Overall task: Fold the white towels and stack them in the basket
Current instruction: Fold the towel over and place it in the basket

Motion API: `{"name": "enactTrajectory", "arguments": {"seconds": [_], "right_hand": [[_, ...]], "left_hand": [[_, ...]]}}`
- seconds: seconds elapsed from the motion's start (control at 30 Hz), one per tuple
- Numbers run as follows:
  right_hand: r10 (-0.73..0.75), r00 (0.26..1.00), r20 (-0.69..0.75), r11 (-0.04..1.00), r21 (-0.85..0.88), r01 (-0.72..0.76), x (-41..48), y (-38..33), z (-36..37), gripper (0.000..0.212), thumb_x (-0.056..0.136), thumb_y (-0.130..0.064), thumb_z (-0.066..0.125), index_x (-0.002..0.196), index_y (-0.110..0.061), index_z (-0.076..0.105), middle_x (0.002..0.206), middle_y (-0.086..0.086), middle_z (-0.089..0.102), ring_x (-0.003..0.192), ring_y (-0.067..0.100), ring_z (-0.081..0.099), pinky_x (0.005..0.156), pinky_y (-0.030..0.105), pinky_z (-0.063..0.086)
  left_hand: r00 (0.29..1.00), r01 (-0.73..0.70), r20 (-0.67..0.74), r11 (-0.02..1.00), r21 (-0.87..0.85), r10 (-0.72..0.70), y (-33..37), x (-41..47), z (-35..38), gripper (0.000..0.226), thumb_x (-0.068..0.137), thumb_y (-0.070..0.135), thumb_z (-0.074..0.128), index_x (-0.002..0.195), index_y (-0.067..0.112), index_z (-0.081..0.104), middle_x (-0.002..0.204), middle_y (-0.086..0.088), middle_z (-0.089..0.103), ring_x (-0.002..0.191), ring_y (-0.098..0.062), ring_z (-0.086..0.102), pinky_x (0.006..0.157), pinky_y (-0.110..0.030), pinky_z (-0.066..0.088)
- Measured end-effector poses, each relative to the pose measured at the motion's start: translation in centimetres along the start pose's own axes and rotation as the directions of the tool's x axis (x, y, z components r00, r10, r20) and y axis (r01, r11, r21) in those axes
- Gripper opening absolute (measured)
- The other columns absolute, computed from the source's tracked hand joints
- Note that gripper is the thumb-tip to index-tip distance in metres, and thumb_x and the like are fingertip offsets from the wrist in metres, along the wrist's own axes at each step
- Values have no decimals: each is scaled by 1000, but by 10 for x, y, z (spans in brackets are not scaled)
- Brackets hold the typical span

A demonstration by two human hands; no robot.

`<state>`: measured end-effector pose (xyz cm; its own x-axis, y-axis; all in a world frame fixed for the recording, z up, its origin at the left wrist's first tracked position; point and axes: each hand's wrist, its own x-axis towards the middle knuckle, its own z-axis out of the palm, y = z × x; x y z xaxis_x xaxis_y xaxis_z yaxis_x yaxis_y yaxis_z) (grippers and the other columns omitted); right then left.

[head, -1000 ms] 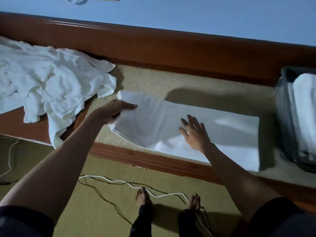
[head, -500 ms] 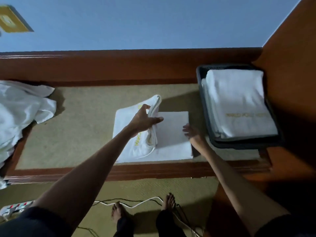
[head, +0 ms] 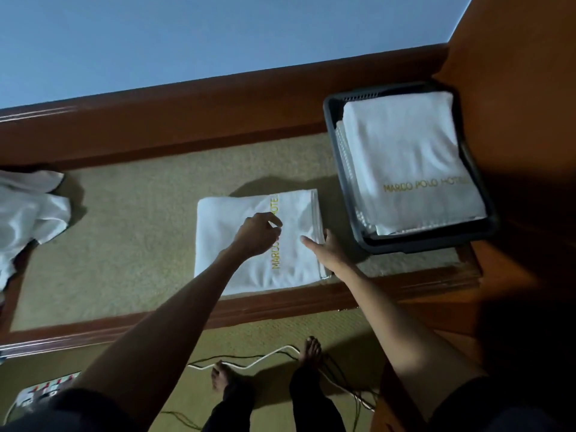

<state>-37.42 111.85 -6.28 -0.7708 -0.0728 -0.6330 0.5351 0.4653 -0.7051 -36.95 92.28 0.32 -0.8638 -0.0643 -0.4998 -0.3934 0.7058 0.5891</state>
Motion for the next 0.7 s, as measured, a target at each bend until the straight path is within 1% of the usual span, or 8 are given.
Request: {"name": "enactTrajectory", "arguments": {"seconds": [0.1,0.17,0.3,0.4,0.5,0.57,0.63,0.7], "right_hand": [[-50,999,-1,994,-95,49,5,5,1,84,93,-29,73,156,-1,26,157,18,38,145,31,38,112,34,33],[-72,997,-10,992,-104,70,13,8,-1,78,91,-30,75,151,-2,34,151,19,46,139,34,46,109,38,39],[-83,995,-48,993,-85,78,18,10,-4,75,89,-25,77,148,0,38,145,19,52,132,35,51,102,39,43],[-102,990,-94,993,-74,95,19,12,1,60,88,-18,78,136,-2,46,124,15,61,117,34,60,85,34,46],[-166,961,-220,986,-7,169,16,0,2,48,86,-4,75,126,-4,48,111,11,60,106,33,62,78,34,47],[-275,901,-337,961,-86,261,16,-14,1,47,83,2,71,126,0,52,112,18,60,105,36,60,80,35,45],[-444,817,-367,893,-257,370,20,-26,9,40,79,5,69,117,6,57,108,24,60,101,40,58,84,41,44],[-516,797,-312,851,-288,439,24,-42,23,35,80,5,70,113,6,58,106,24,60,100,40,59,89,48,47]], "left_hand": [[995,79,-65,996,32,-77,-30,-5,-13,16,87,22,59,82,36,64,78,6,75,80,-24,72,84,-41,59],[984,113,-142,992,48,-105,-43,-8,-20,19,88,20,57,80,36,64,77,7,74,84,-25,70,83,-41,59],[929,139,-357,986,91,-98,-72,-10,-24,18,91,16,62,107,19,71,104,-6,73,97,-28,67,83,-37,53],[879,190,-461,976,109,-120,-98,-13,-20,45,85,19,75,126,12,57,124,-19,58,114,-38,53,94,-46,43],[837,377,-347,906,-194,-423,-116,-19,-22,86,77,33,87,144,15,35,134,-18,43,121,-37,45,103,-56,44],[801,453,-134,738,-500,-583,-123,-23,-28,101,68,43,94,144,11,36,130,-11,52,114,-31,56,94,-53,54],[805,481,65,584,-654,-590,-128,-34,-33,74,73,48,90,125,7,57,115,-6,66,100,-25,65,77,-41,57],[815,525,216,527,-668,-538,-134,-48,-37,55,81,55,80,113,12,66,107,-2,70,99,-23,67,77,-37,56]]}}
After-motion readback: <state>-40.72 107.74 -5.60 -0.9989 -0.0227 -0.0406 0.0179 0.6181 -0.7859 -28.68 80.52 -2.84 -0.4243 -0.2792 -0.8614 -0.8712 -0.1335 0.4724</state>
